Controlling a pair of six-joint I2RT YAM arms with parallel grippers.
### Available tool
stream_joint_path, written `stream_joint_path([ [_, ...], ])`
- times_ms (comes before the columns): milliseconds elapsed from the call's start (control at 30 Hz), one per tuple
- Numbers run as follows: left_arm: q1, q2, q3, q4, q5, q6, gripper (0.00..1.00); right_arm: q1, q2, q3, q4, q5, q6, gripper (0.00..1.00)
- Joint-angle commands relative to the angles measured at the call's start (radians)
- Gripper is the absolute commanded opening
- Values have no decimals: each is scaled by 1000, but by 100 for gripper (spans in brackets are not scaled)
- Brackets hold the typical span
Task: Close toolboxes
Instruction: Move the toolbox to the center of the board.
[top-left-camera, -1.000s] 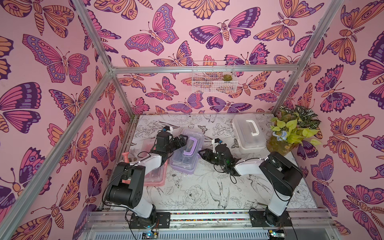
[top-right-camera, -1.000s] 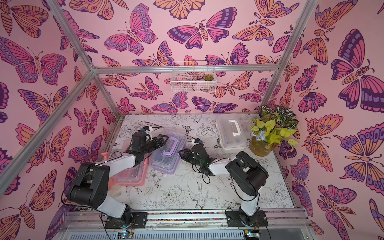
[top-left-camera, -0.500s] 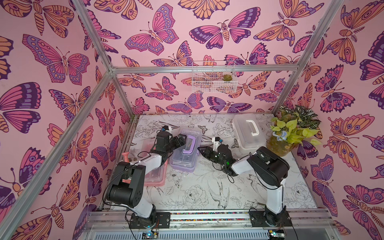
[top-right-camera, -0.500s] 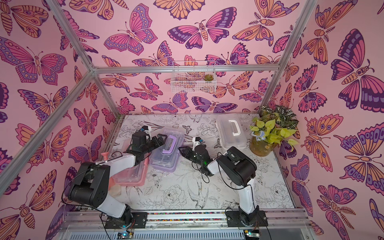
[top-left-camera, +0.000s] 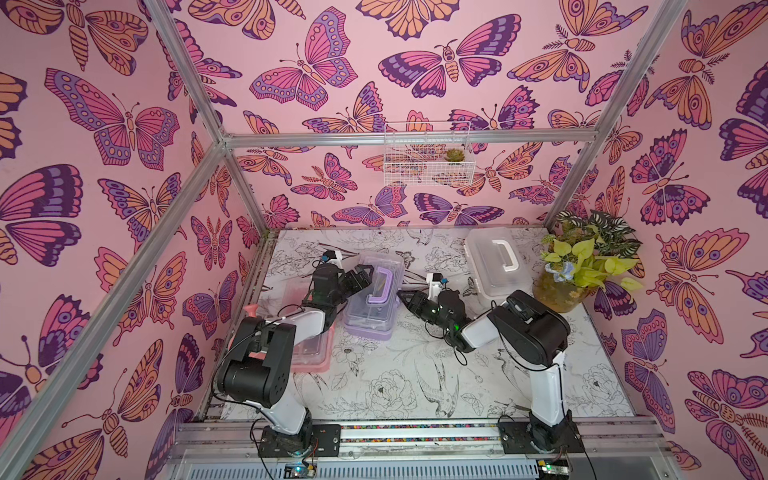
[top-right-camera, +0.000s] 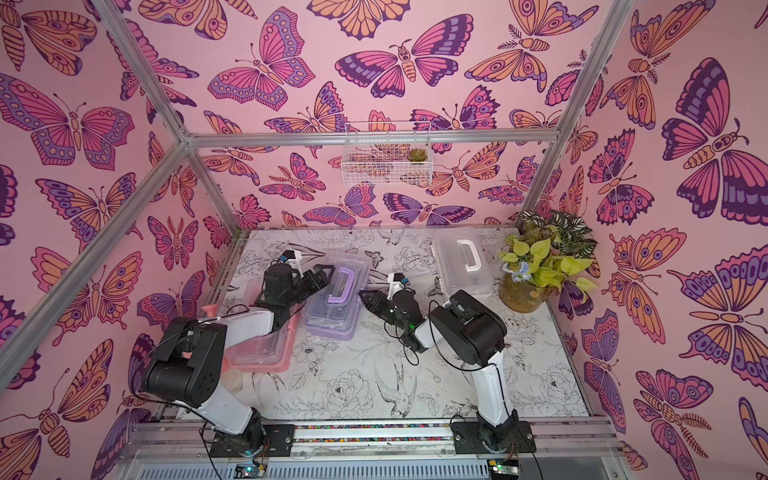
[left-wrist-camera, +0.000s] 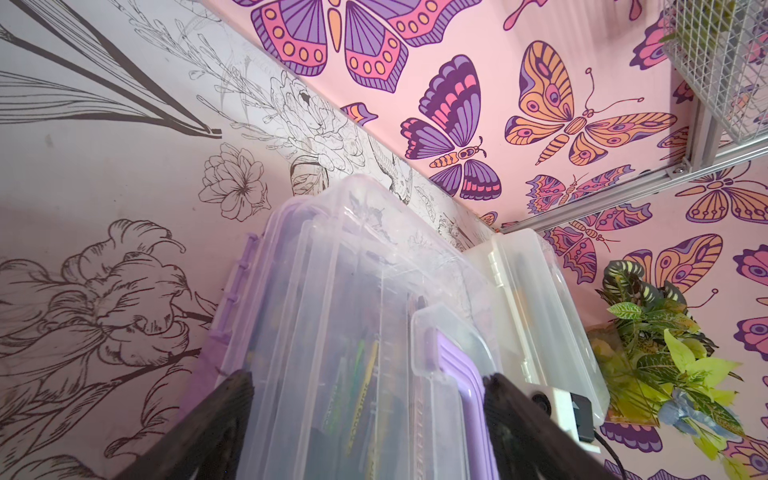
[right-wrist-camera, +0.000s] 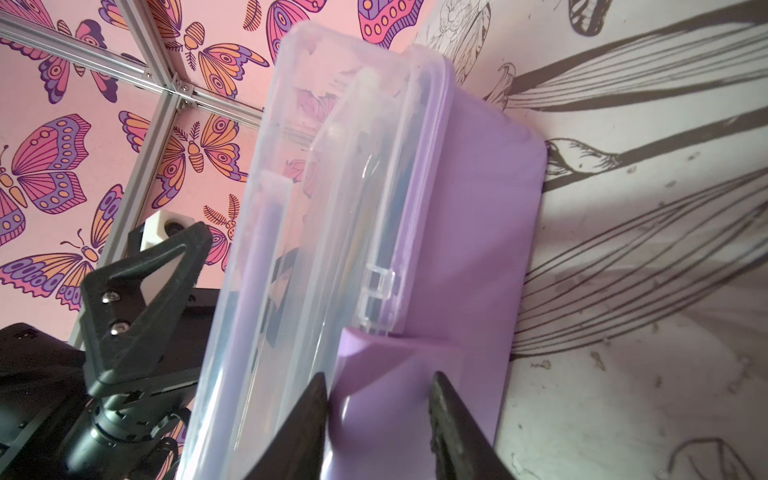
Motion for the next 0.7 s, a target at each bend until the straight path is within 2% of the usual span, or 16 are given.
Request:
stream_joint_path([
  [0,-113,33,-54,-372,291,-25,90,27,-99,22,-109,-219,-100,46],
  [133,-114,-12,-11,-420,241,-6,91,-32,-243,14,-415,-209,-278,56],
  [333,-153,-45,16,-425,200,-41,92,-126,-461,38,-883,-105,-572,69],
  [533,-249,-55,38,-424,137,-61,92,-257,-675,16,-1158,90,-744,81],
  [667,-274,-77,53,-438,92,-5,93,-320,-796,-23,-1248,258,-837,99],
])
